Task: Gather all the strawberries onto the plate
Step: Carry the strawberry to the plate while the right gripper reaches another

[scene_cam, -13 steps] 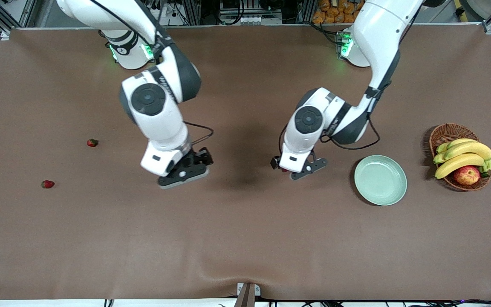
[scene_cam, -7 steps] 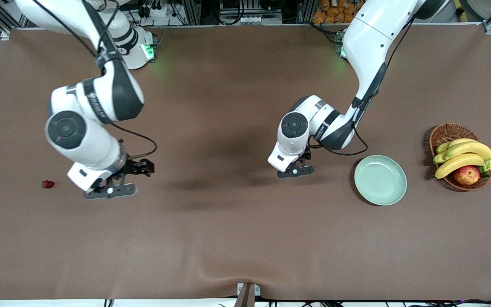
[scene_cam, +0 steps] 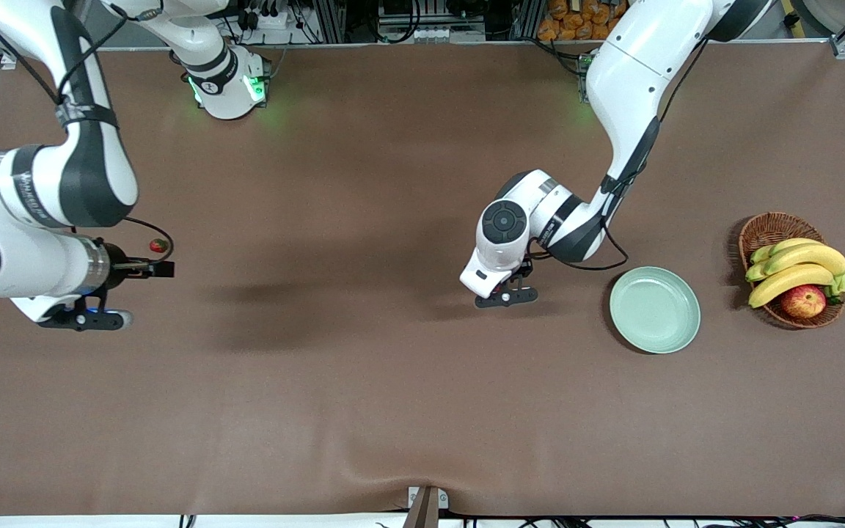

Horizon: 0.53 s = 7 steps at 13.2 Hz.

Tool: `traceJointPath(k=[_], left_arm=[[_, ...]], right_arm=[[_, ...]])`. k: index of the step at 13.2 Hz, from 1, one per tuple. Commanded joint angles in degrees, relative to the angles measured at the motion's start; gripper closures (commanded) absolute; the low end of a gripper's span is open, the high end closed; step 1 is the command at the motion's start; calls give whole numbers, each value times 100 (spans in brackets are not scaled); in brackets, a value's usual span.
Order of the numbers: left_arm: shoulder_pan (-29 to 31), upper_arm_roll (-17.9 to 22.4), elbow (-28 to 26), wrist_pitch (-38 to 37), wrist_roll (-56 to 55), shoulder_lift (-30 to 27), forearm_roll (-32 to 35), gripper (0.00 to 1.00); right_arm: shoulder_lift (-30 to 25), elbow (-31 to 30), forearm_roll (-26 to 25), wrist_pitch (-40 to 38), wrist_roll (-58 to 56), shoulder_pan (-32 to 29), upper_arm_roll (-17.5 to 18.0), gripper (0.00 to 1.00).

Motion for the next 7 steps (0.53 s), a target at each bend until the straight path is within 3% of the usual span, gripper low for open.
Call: traceJointPath(k=[1,6,7], left_arm=[[-16,-2,280,25,22,198,159,33],[-16,-2,386,25,22,313,185,45],[-16,-2,377,25,22,313,185,52]], right_arm=[[-308,-735,-89,352,-136,-305,118,0],[-193,-1797,-238,1458,-548,-656,109,0],[-167,-2034,-247,1809,-785,-796,109,0]])
